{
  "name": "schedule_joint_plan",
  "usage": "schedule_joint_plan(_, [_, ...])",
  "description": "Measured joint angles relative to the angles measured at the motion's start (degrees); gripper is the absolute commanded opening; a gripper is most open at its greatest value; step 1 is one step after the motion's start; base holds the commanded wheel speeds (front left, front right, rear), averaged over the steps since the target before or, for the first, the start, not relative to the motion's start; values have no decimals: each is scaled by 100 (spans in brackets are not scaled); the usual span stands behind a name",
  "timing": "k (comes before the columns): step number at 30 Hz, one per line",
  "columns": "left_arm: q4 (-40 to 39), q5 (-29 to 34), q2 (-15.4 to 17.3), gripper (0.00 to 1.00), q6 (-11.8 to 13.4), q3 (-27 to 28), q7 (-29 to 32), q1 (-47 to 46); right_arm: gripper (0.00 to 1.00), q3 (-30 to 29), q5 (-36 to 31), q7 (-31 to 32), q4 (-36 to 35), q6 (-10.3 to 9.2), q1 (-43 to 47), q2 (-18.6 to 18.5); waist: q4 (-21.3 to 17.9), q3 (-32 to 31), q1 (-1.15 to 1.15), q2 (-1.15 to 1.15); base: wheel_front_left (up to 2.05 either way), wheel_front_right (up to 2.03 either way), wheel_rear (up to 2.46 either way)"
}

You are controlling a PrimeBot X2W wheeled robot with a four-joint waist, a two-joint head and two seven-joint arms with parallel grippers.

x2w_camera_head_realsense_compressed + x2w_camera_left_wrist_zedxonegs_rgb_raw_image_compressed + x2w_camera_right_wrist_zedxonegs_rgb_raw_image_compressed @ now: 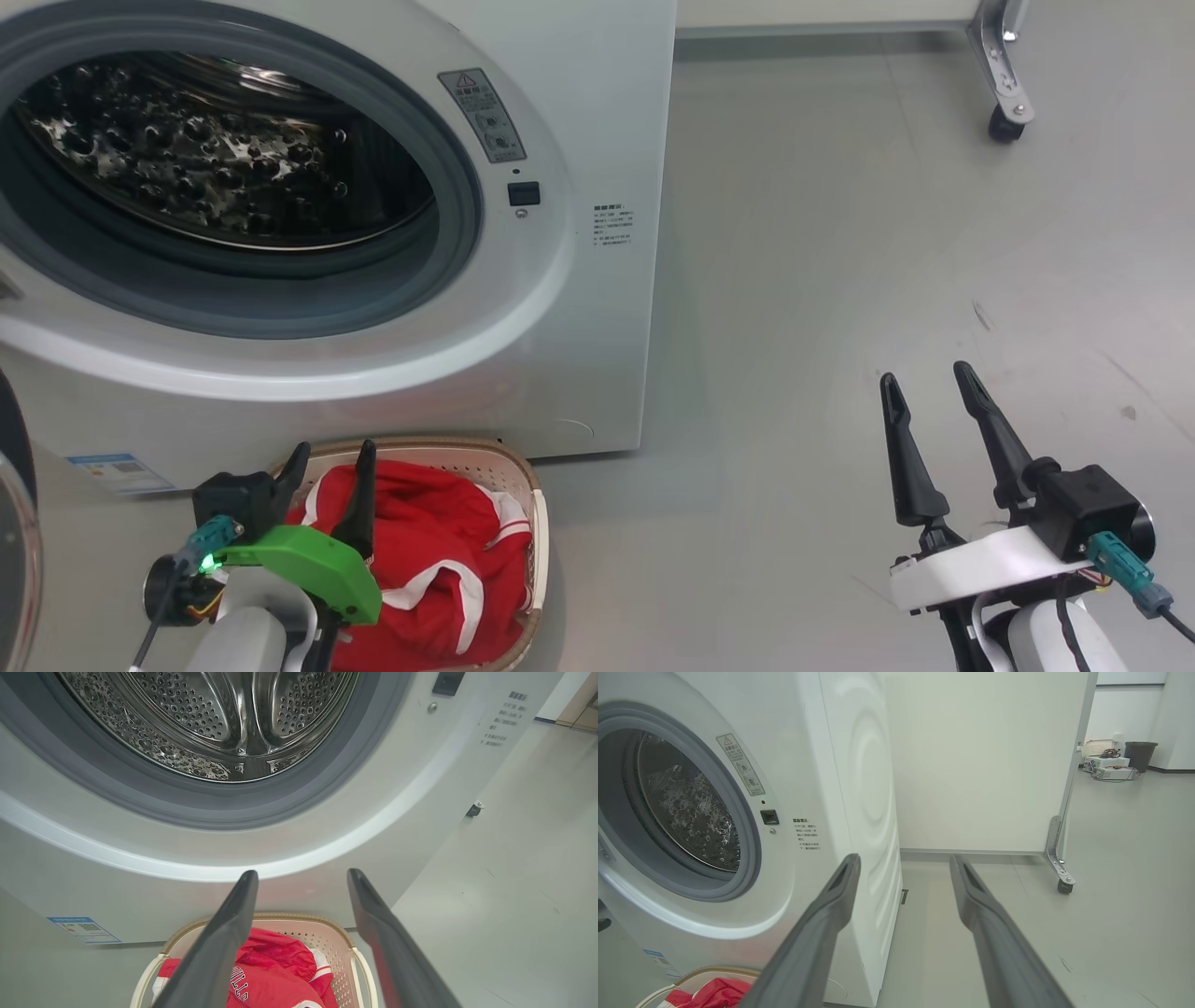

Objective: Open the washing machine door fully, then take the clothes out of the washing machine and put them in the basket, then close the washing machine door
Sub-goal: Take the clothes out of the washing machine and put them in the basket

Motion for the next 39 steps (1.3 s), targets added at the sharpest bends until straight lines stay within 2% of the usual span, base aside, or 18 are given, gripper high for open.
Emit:
schedule_joint_plan(6, [-469, -24, -35, 100, 0, 76, -3, 333, 100, 14, 0, 0, -31, 0, 232, 5, 120, -339, 0, 0, 0, 0, 0])
schedule_joint_plan(9, [-1125, -24, -38, 100, -1, 313, -2, 522, 100, 31, 1, 1, -80, 0, 364, 10, 180, -508, 0, 0, 0, 0, 0])
schedule_joint_plan(18, [-2123, 87, -43, 100, -1, 638, -2, 1090, 100, -2, 2, 0, -240, -55, 480, 22, 196, -591, 0, 0, 0, 0, 0])
schedule_joint_plan(27, [-2544, 281, -67, 100, -1, 678, -2, 1599, 100, -125, 18, 0, -247, -198, 598, 32, 161, -619, 0, 0, 0, 0, 0])
schedule_joint_plan(39, [-2933, 439, -88, 100, -2, 669, -2, 1890, 100, -74, 18, 0, -246, -198, 672, 45, 109, -634, 0, 0, 0, 0, 0])
